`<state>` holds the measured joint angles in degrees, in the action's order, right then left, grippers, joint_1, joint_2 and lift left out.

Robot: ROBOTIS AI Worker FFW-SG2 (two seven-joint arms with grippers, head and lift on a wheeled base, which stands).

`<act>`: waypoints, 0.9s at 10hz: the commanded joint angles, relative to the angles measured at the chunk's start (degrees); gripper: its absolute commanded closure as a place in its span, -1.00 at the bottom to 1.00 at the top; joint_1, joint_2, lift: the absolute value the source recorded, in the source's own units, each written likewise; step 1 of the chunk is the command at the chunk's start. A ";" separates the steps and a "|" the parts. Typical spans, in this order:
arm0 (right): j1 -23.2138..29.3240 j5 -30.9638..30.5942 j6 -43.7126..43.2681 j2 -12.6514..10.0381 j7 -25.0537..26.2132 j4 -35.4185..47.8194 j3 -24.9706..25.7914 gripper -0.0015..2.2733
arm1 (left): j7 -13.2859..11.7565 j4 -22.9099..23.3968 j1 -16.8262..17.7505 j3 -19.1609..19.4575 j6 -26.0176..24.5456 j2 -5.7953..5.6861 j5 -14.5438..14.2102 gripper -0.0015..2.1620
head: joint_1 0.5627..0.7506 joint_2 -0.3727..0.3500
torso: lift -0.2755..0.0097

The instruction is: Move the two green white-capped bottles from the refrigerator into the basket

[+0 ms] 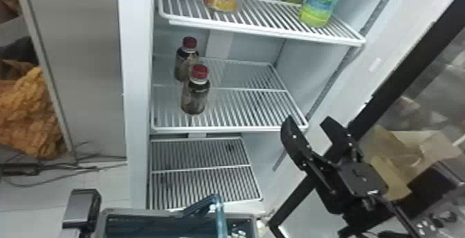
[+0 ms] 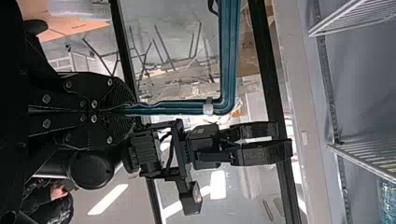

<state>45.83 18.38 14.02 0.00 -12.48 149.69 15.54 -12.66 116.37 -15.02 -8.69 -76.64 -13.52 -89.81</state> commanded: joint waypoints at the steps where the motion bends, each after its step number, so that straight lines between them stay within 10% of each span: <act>1: 0.01 0.02 -0.10 -0.05 0.00 0.14 0.00 -0.75 | 0.00 0.00 -0.02 0.01 0.00 -0.01 0.00 0.04 | 0.41 -0.94 | -0.92; 9: -0.27 -0.09 -0.10 -0.05 0.17 0.14 0.00 -0.75 | 0.00 0.14 0.26 0.01 0.00 0.08 0.00 0.04 | 0.41 -0.94 | -0.92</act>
<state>45.59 18.28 13.92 0.00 -12.28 149.84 15.53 -12.66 116.48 -14.79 -8.68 -76.72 -13.45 -89.81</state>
